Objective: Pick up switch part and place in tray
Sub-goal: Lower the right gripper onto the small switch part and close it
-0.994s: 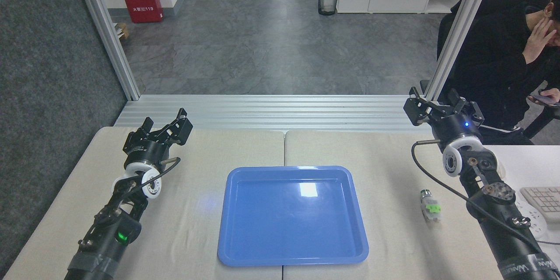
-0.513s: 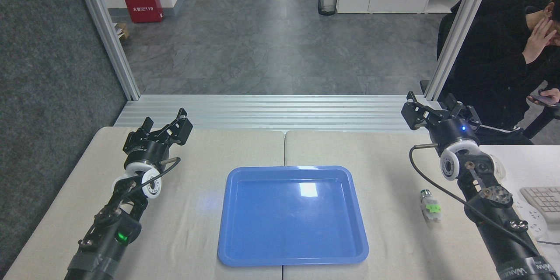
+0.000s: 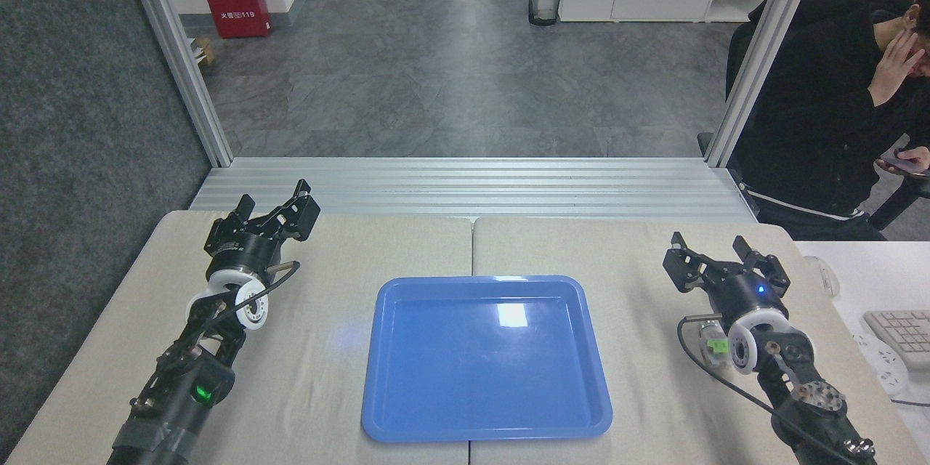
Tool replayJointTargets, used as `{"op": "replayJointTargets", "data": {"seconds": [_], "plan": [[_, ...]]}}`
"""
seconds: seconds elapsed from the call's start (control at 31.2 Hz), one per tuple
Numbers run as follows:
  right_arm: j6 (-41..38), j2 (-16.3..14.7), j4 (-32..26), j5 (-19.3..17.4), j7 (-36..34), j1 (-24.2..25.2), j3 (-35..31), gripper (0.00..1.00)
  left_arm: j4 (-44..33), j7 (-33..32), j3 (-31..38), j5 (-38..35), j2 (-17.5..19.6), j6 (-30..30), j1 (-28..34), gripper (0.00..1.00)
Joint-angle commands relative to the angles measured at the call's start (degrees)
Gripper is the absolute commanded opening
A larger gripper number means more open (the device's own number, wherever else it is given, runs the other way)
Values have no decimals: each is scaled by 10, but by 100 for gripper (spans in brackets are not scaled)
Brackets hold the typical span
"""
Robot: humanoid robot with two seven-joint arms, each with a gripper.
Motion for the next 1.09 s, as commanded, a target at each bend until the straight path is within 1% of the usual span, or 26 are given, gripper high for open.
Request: {"op": "replayJointTargets", "data": {"seconds": [0.0, 0.1, 0.19, 0.22, 0.26, 0.35, 0.38, 0.45, 0.48, 0.51, 0.54, 0.58, 0.64, 0.74, 0.83, 0.9, 0.99, 1.06], "plan": [[27, -2, 7, 3, -1, 88, -4, 100, 0, 0, 0, 0, 0, 0, 0, 100], [37, 7, 33, 2, -5, 99, -2, 100, 0, 0, 0, 0, 0, 0, 0, 100], [38, 7, 53, 2, -15, 103, 3, 100, 0, 0, 0, 0, 0, 0, 0, 100], [39, 7, 57, 2, -18, 103, 4, 98, 0, 0, 0, 0, 0, 0, 0, 100], [40, 7, 60, 3, -20, 104, 5, 94, 0, 0, 0, 0, 0, -1, 0, 100], [46, 6, 60, 13, -21, 112, 23, 73, 0, 0, 0, 0, 0, 0, 0, 100], [49, 3, 60, 20, -23, 116, 34, 70, 0, 0, 0, 0, 0, 0, 0, 100], [55, 3, 60, 25, -31, 118, 45, 69, 0, 0, 0, 0, 0, 0, 0, 100], [55, 4, 59, 27, -37, 118, 46, 62, 0, 0, 0, 0, 0, 0, 0, 100], [55, 5, 59, 28, -40, 120, 47, 47, 0, 0, 0, 0, 0, 0, -1, 100], [55, 5, 59, 33, -41, 122, 46, 29, 0, 0, 0, 0, 0, 0, 0, 100], [55, 4, 59, 34, -42, 119, 46, 16, 0, 0, 0, 0, 0, 0, 0, 100], [62, 6, 57, 31, -41, 112, 33, 0, 0, 0, 0, 0, 0, 0, 0, 100], [77, 11, 31, 25, -40, 96, 19, 0, 0, 0, 0, 0, 0, 0, 0, 100], [94, 24, -23, 27, -35, 73, 7, 0, 0, 0, 0, 0, -1, 0, 0, 100], [111, 32, -73, 27, -25, 56, 11, 0, 0, 0, 0, 0, 0, 0, 0, 100], [120, 42, -148, 36, 12, 40, 20, 0, 0, 0, 0, 0, 0, 0, 0, 100], [120, 58, -196, 53, 30, 38, 50, 0, 0, 0, 0, 0, 0, 0, 0, 100]]}}
